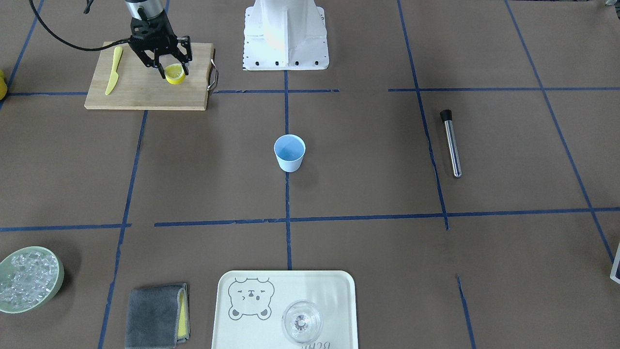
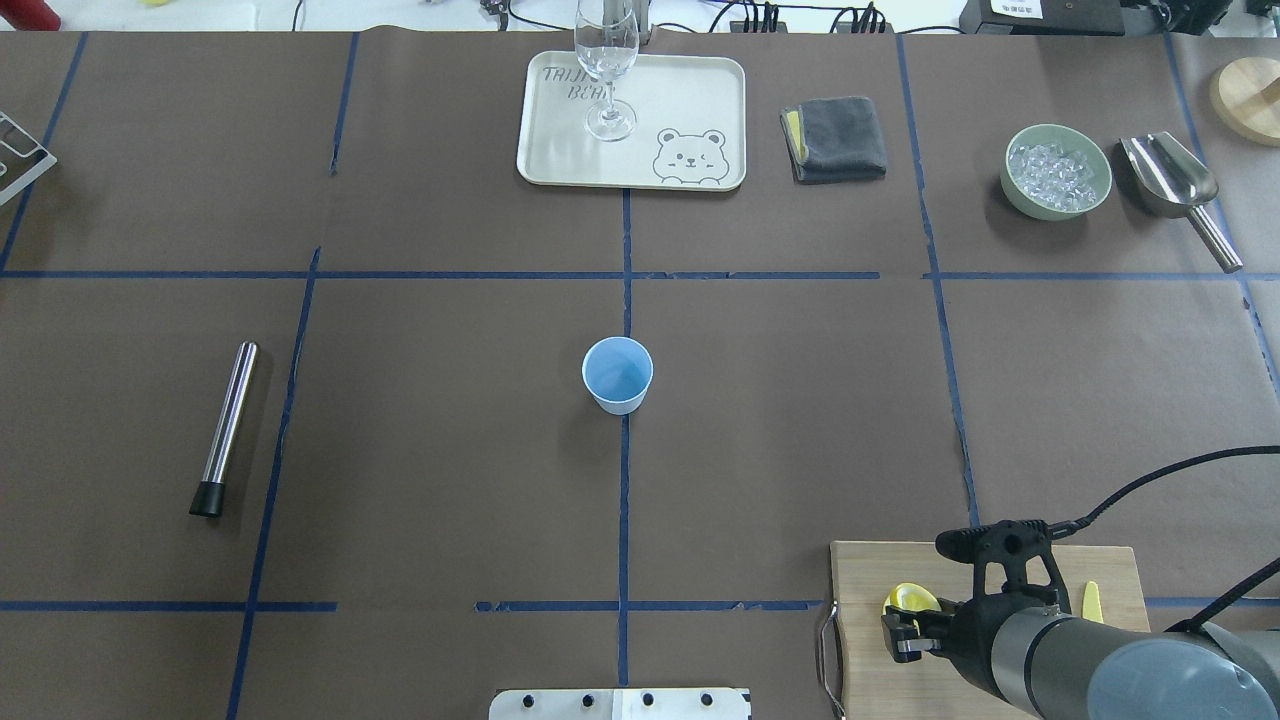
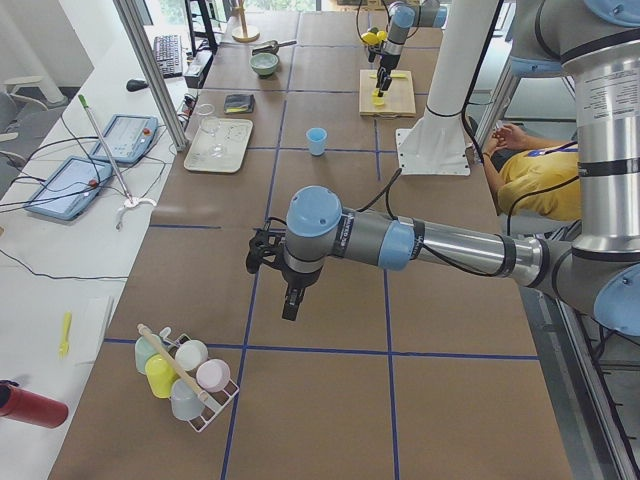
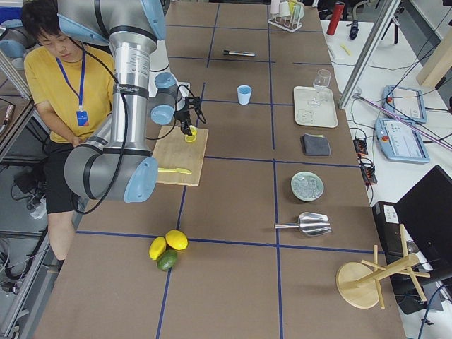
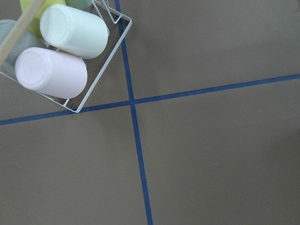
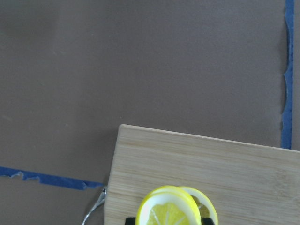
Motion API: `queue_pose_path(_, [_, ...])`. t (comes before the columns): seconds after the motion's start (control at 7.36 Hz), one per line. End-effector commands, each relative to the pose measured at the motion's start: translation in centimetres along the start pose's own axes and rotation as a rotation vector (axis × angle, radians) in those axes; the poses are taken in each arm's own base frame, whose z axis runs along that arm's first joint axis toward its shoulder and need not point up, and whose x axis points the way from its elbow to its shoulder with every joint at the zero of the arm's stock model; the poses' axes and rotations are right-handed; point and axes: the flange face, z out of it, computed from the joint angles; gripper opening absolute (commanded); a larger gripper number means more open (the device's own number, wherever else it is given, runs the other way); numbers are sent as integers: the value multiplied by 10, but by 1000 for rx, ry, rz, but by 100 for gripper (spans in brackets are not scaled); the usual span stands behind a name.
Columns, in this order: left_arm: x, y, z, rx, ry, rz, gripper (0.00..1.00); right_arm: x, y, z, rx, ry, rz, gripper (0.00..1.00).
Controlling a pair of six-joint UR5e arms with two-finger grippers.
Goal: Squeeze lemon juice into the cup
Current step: 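Lift the lemon slice with the right gripper and carry it toward the blue cup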
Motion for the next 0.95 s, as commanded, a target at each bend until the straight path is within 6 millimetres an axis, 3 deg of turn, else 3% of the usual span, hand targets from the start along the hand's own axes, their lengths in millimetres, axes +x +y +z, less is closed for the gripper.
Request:
queue_pose_path(0.0, [0,0,0,-1,1,0,100,-52,-36,-9,-11,17,40,4])
queue_pose_path(0.27, [-1,0,1,-3,1,-2,100,-105,-84,-30,-30,43,88,5])
queue_pose_path(0.54, [-2,1,2,-4,1,-4,100,-165,-152,-51,-25,60,122,5])
queue_pose_path(0.82, [-3,1,3,-7,1,-7,100,-200,-218,-53,3,71,144,5])
